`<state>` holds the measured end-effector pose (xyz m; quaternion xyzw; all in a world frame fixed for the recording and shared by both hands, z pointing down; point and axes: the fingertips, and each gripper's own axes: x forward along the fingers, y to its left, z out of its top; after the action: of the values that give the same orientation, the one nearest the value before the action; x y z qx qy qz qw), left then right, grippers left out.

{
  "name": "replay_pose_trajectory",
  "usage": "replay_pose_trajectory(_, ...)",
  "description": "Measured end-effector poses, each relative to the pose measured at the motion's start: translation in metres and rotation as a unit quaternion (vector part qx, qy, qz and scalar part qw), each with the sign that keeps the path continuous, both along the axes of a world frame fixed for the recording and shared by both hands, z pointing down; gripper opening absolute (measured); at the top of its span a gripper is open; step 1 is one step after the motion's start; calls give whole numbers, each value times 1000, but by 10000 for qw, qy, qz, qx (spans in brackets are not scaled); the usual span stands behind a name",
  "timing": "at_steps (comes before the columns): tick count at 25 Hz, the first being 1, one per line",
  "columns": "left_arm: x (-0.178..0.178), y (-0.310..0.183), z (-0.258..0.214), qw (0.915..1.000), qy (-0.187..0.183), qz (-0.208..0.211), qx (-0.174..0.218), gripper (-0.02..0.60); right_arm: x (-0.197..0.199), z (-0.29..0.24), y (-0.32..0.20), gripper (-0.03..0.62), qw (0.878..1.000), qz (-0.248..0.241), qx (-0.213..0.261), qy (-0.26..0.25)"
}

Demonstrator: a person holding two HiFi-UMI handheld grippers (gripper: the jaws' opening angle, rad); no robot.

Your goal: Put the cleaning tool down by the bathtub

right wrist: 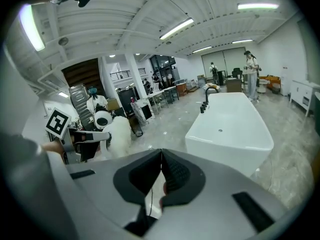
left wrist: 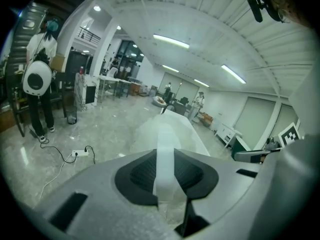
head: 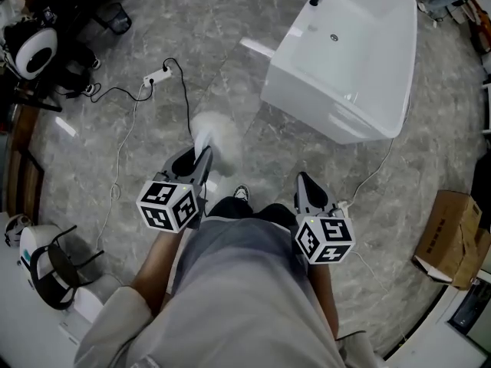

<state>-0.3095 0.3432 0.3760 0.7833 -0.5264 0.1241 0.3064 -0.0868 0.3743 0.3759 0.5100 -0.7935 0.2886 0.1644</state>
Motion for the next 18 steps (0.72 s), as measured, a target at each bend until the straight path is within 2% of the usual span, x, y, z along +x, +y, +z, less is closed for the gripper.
replay_pose_trajectory(4, -4, -17, 1, 9999, 79, -116, 15, 81, -4, 6, -17, 11, 10000, -33, -69, -8)
replay_pose_trajectory(9, 7, -44, 4, 9998, 82, -160, -15, 83, 2, 12, -48, 11, 9998, -59, -145, -131)
replay_pose_trajectory(16, 32, -124, -3, 9985, 293, -426, 152, 81, 21, 22, -149, 11, 9986, -235, -61, -464)
replay_pose_trajectory(18, 43, -155, -6, 9983, 249, -491, 184, 83, 33, 23, -186, 11, 9982, -276, -33, -530)
